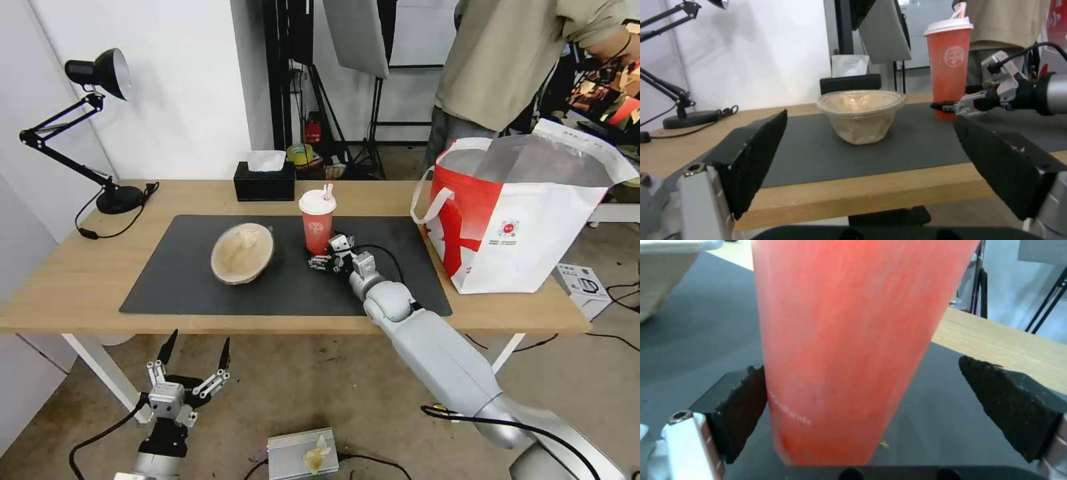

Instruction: Pick up the trash from the table and place it into the takeout bag.

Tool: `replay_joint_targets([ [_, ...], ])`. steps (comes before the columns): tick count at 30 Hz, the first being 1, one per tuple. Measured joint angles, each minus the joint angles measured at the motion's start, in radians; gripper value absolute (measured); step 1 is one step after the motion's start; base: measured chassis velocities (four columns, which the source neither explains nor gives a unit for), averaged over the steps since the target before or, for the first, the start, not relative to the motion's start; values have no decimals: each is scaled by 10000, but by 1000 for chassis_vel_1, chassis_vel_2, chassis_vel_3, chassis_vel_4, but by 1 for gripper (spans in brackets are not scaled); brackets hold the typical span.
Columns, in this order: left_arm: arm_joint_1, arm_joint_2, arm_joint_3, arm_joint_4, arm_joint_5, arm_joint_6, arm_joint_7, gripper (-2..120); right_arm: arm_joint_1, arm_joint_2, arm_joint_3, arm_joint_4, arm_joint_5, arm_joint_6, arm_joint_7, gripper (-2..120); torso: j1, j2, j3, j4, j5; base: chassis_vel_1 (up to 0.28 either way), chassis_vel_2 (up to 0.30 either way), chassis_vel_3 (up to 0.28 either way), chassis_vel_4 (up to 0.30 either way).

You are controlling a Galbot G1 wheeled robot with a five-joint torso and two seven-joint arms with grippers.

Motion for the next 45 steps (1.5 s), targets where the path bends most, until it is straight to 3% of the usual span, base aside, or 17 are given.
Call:
replay_joint_targets([
  [10,18,-44,-3,94,8,-125,5,100,-21,222,226,-267,-294,235,-82,99,-2,2,-3,-2,-2,0,0,0,0],
  [18,-62,-6,8,176,8,-129,8,100,-15,282,269,-385,-369,395,-138,73,-3,3,-3,-2,-2,0,0,0,0],
  [22,-72,-26,44,203,10,-129,17,100,-33,273,272,-400,-362,438,-155,53,-3,4,-3,0,-1,0,0,0,0],
  [27,-71,-18,46,230,18,-129,23,100,-37,263,266,-409,-347,457,-163,37,-3,3,-2,1,0,0,0,0,0],
  [38,-51,6,46,221,32,-133,28,100,-64,218,234,-410,-321,464,-166,13,-2,2,-1,2,0,0,0,0,0],
  [45,-42,-2,35,189,32,-133,29,100,-65,215,221,-395,-311,462,-163,6,0,0,0,0,-1,0,0,0,0],
])
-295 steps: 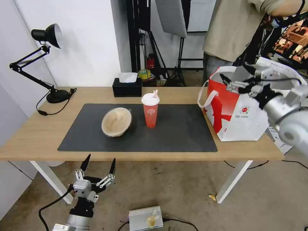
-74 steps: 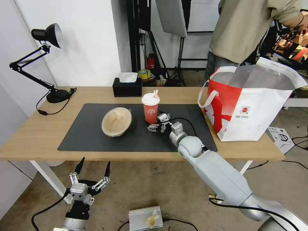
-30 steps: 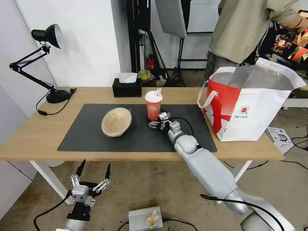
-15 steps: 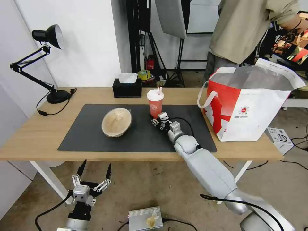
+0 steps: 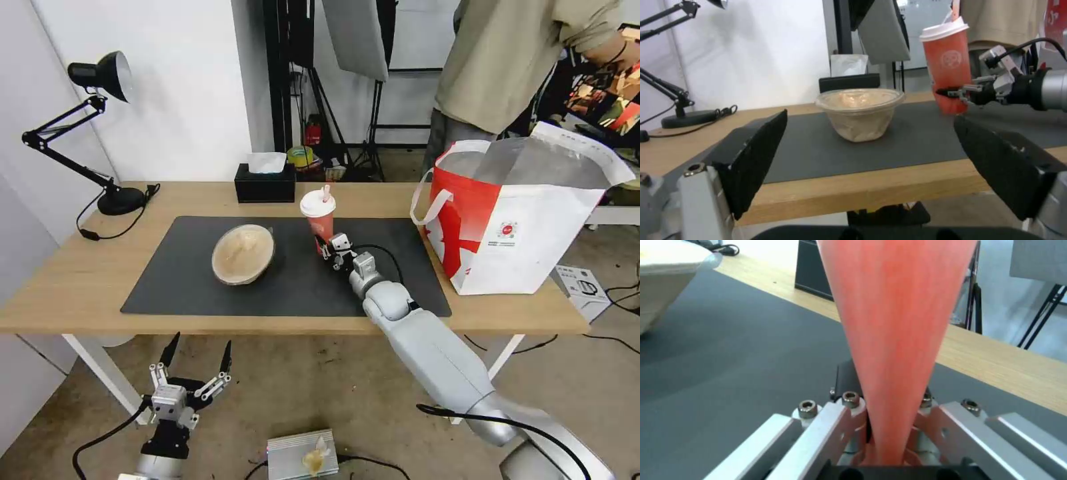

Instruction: Pick up the trash from the table and place it into the takeout bag.

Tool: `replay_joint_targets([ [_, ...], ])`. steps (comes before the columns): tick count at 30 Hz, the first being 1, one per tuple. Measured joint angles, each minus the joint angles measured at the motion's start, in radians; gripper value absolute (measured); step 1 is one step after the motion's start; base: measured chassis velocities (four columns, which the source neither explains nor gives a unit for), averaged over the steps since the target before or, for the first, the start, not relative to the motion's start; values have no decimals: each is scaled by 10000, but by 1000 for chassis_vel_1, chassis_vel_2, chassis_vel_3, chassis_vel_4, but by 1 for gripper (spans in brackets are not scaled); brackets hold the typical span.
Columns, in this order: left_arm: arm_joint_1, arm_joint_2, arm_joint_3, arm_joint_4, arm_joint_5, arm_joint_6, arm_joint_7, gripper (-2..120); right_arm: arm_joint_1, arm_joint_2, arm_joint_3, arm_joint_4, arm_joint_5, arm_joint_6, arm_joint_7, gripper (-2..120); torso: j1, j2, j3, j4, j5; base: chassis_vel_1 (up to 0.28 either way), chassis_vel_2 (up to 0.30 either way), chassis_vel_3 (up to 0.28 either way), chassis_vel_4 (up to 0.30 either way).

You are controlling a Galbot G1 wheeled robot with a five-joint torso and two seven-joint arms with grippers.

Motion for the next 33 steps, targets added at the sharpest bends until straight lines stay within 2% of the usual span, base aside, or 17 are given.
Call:
replay_joint_targets([
  [9,6,6,-41,-40,-12,0,0,100,58,-101,-133,209,174,-75,121,6,8,-9,9,-1,6,0,0,0,0],
  [15,-9,75,-68,-54,-71,0,0,100,371,-400,-331,776,602,-390,272,5,8,-11,9,0,7,0,0,0,0],
  [23,-115,102,-11,-29,-130,10,-2,100,1267,-1369,-776,2103,1653,-939,590,5,2,-4,3,-1,4,0,0,0,0],
  [27,-111,53,12,-74,-113,15,-3,100,1910,-2160,-964,3014,2372,-1232,644,5,1,-2,1,-1,3,0,0,0,0],
  [33,-84,87,6,-129,-109,15,-3,100,2591,-2984,-1117,3564,2927,-1428,639,5,0,-1,1,0,2,0,0,0,0],
])
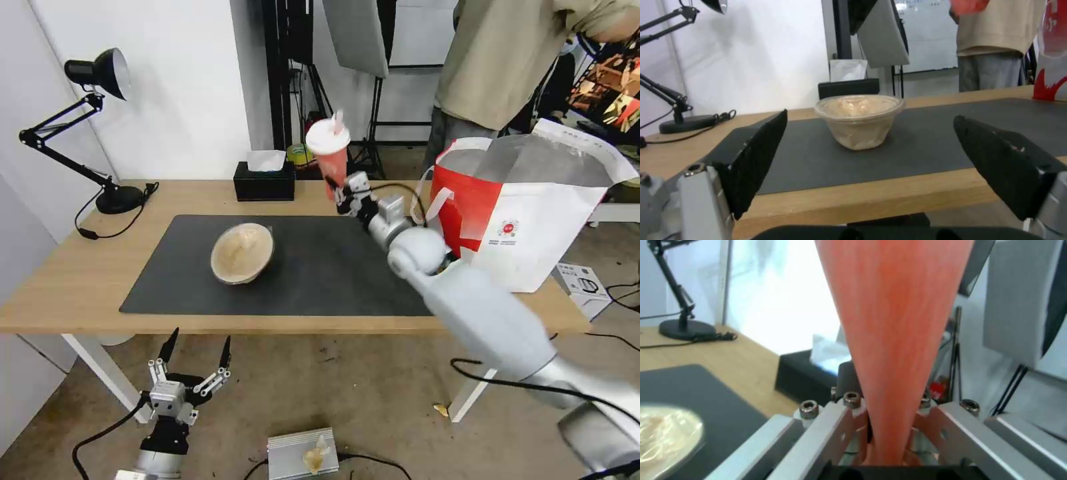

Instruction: Pick up the trash from the table and place it into the takeout bag.

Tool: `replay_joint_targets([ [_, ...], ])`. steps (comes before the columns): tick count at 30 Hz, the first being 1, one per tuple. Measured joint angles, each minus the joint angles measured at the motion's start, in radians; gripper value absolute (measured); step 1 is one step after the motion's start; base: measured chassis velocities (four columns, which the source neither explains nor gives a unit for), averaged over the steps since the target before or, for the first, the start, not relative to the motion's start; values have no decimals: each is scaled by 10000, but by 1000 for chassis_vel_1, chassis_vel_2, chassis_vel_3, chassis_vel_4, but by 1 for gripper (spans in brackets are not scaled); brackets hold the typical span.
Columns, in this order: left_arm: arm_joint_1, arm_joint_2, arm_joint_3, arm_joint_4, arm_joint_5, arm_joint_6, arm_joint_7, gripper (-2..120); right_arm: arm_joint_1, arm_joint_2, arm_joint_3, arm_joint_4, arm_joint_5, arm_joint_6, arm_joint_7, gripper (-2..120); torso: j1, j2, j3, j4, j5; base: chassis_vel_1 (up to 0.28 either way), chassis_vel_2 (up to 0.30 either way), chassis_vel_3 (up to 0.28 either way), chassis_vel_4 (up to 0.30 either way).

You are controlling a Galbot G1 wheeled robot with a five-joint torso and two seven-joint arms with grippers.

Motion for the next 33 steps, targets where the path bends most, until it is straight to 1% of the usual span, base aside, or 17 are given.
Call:
replay_joint_targets([
  [4,-2,51,9,-9,0,0,0,100,467,-624,-55,262,294,-150,-40,5,0,0,0,0,2,0,0,0,0],
  [5,-2,51,9,-9,0,0,0,100,467,-624,-55,262,294,-150,-40,5,0,0,0,0,2,0,0,0,0],
  [7,-10,68,22,-10,-1,0,0,100,619,-861,-64,340,369,-193,-73,5,0,0,0,0,1,0,0,0,0],
  [9,-39,112,53,-10,-2,-1,0,100,907,-1358,-61,494,511,-346,-181,4,0,0,0,0,1,0,0,0,0],
  [10,-39,112,53,-10,-2,-1,0,100,907,-1358,-61,494,511,-346,-181,4,0,0,0,0,1,0,0,0,0],
  [11,-50,129,61,-10,-2,-2,5,100,1003,-1522,-48,553,569,-418,-231,4,0,-1,0,-1,2,0,0,0,0],
  [14,-142,254,82,13,-35,-5,46,100,1493,-2321,59,812,881,-838,-485,4,0,0,0,-1,1,0,0,0,0],
  [15,-142,254,82,13,-35,-5,46,100,1493,-2321,59,812,881,-838,-485,4,0,0,0,-1,1,0,0,0,0],
  [19,-308,344,186,26,-84,-5,69,100,2191,-3531,253,966,1206,-1153,-1112,4,0,0,-1,0,1,0,0,0,0],
  [20,-308,344,186,26,-84,-5,69,100,2191,-3531,253,966,1206,-1153,-1112,4,0,0,-1,0,1,0,0,0,0],
  [23,-304,339,287,-18,-66,-4,115,100,2459,-4332,324,1000,1225,-1212,-1593,4,-1,0,-1,-1,1,0,0,0,0],
  [24,-304,339,287,-18,-66,-4,115,100,2459,-4332,324,1000,1225,-1212,-1593,4,-1,0,-1,-1,1,0,0,0,0],
  [28,-243,408,315,-106,-64,-5,215,100,2667,-5232,491,1054,1137,-1337,-2098,4,-2,0,-1,-3,2,0,0,0,0],
  [29,-243,408,315,-106,-64,-5,215,100,2667,-5232,491,1054,1137,-1337,-2098,4,-2,0,-1,-3,2,0,0,0,0],
  [33,-213,442,313,-179,-88,-31,275,100,2728,-5975,707,1076,448,-1524,-2885,4,-1,0,-1,0,1,0,0,0,0],
])
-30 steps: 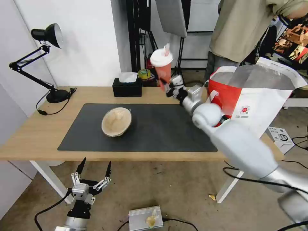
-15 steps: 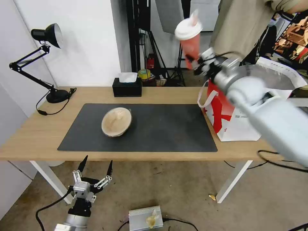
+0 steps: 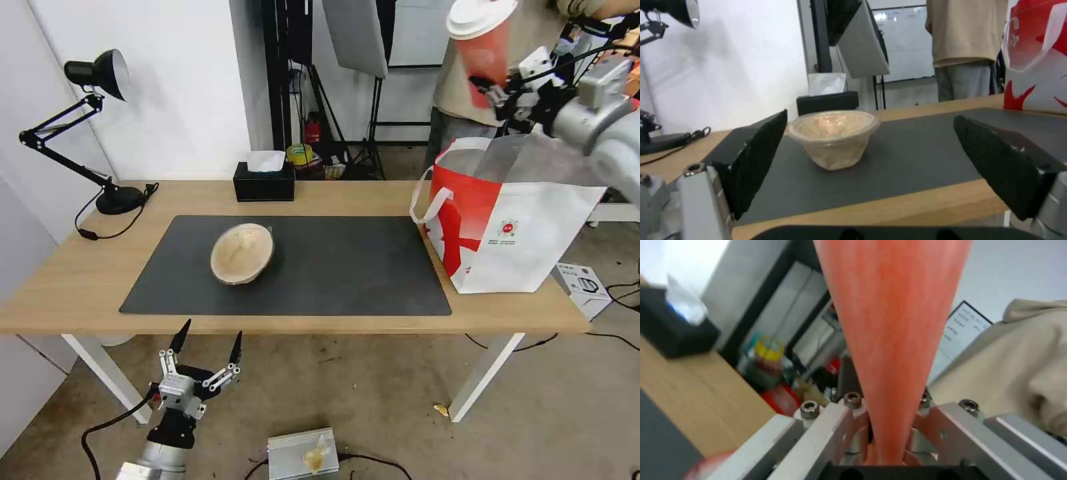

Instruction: Pick up the trash from the table and place it into the takeout bag.

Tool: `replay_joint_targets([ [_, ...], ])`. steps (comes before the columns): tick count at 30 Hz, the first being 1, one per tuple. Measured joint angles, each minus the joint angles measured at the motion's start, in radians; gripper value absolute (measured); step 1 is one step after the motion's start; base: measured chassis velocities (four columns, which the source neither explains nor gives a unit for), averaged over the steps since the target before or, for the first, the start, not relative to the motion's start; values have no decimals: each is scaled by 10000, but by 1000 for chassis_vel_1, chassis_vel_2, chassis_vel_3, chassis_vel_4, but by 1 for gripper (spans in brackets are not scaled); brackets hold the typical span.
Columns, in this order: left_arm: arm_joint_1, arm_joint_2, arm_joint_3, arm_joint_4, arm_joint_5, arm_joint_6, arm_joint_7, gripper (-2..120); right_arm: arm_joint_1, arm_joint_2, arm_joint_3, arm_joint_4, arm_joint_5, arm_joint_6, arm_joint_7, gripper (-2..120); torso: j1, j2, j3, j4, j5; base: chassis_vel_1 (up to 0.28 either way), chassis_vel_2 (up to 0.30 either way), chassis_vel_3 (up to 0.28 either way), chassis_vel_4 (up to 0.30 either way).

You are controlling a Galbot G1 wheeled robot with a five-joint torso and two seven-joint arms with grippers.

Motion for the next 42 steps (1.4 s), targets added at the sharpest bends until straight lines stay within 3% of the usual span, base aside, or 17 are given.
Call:
replay_joint_targets([
  [5,-2,1,23,-16,-25,-18,56,100,0,-400,261,-396,-1074,-62,-890,4,0,0,0,0,0,0,0,0,0],
  [25,97,-28,-62,-9,-228,-176,398,100,-1300,-1138,1434,-940,-3595,191,-2383,4,0,0,1,0,-1,0,0,0,0],
  [36,97,-75,-79,-12,-267,-209,396,100,-1459,-1281,1443,-1263,-4521,414,-3052,4,1,0,1,0,-1,0,0,0,0],
  [42,119,-105,-107,20,-332,-273,396,100,-823,-1160,808,-1599,-5010,504,-3569,4,0,0,1,0,-2,0,0,0,0],
])
